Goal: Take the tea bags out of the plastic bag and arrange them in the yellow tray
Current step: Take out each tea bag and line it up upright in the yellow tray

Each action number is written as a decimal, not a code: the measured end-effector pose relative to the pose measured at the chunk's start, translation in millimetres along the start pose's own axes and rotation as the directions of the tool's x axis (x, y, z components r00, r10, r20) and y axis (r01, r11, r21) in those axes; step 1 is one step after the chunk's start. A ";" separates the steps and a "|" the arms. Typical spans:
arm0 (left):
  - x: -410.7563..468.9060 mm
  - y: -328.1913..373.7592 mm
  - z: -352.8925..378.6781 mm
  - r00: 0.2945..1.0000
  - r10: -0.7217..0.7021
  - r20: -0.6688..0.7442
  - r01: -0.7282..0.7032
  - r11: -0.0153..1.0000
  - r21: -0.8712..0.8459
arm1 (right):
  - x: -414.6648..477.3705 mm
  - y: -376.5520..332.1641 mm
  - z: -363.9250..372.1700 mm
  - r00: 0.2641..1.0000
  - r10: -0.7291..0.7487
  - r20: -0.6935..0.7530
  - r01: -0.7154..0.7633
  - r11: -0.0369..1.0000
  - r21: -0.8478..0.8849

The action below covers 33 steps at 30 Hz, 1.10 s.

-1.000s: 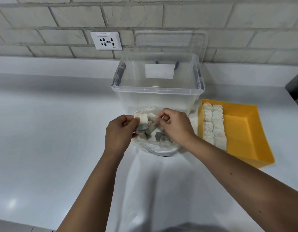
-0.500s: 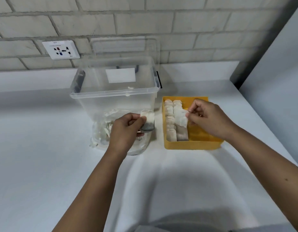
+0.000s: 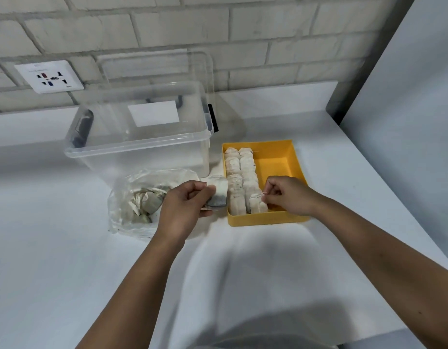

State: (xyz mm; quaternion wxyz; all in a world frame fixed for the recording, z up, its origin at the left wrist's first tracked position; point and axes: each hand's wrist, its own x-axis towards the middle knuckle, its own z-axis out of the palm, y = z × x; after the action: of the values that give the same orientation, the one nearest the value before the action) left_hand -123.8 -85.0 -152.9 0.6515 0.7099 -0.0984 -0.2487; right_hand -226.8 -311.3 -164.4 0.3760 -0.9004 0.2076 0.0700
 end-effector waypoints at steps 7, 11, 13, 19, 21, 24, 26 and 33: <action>5.5 -3.0 0.9 0.998 -0.070 0.002 0.070 0.997 -0.045 | 8.6 1.5 4.5 0.997 0.069 0.024 -0.071 0.990 0.123; 3.3 -3.0 3.4 0.994 -0.106 0.006 0.106 0.993 -0.055 | 13.7 0.8 4.4 0.996 0.088 0.026 -0.090 0.986 0.141; 1.6 -1.6 5.1 0.993 -0.114 0.018 0.115 0.990 -0.079 | 13.2 0.8 4.2 0.994 0.104 0.021 -0.105 0.992 0.063; -2.3 3.9 13.9 0.972 -0.201 0.122 0.228 0.930 -0.288 | -4.9 -28.5 4.5 0.989 -0.004 -0.147 0.060 0.924 0.377; -4.4 5.1 17.5 0.964 -0.217 0.152 0.257 0.906 -0.337 | -12.6 -40.9 7.7 0.998 -0.020 -0.063 0.051 0.836 0.546; -7.5 6.1 20.8 0.959 -0.221 0.179 0.270 0.902 -0.337 | -19.7 -51.7 12.3 0.996 -0.031 -0.088 0.079 0.783 0.617; -8.4 6.8 22.0 0.960 -0.220 0.175 0.267 0.906 -0.327 | -22.7 -56.4 13.1 0.978 -0.005 -0.209 0.140 0.761 0.634; -9.6 7.6 21.3 0.969 -0.199 0.149 0.233 0.934 -0.271 | -28.8 -65.1 20.1 0.939 -0.012 -0.344 0.182 0.867 0.464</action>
State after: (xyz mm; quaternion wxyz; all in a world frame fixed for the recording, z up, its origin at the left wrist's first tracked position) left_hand -140.8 -100.2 -144.0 0.7089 0.5986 -0.0215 -0.3724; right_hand -224.4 -246.8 -128.3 0.5540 -0.7842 0.2323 -0.1557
